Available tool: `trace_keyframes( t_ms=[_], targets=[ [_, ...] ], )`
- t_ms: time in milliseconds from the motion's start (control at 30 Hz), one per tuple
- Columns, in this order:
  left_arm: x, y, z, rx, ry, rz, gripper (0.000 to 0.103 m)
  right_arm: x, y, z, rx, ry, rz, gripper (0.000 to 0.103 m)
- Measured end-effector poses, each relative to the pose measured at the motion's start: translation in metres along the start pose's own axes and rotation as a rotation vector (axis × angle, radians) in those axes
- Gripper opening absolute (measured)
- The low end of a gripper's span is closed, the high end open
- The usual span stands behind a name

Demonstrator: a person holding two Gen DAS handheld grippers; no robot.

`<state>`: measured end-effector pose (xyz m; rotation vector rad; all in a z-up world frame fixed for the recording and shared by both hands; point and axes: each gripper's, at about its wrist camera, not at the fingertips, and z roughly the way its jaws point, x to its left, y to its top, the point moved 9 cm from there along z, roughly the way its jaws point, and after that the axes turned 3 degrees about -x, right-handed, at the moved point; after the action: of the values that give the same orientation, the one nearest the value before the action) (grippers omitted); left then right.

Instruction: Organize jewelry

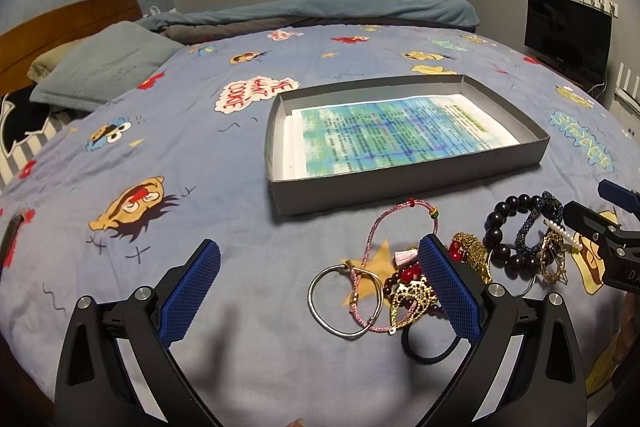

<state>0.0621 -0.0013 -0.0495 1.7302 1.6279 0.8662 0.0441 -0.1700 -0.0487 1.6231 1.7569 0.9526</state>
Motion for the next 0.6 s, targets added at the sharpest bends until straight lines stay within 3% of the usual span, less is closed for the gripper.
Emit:
trace_keyframes(
  t_ms=[600],
  targets=[
    [-0.0014,-0.0011,0.0011,0.002,0.001,0.001,0.098,0.0006,-0.0004,0.001,0.002,0.001,0.0,0.098]
  ],
)
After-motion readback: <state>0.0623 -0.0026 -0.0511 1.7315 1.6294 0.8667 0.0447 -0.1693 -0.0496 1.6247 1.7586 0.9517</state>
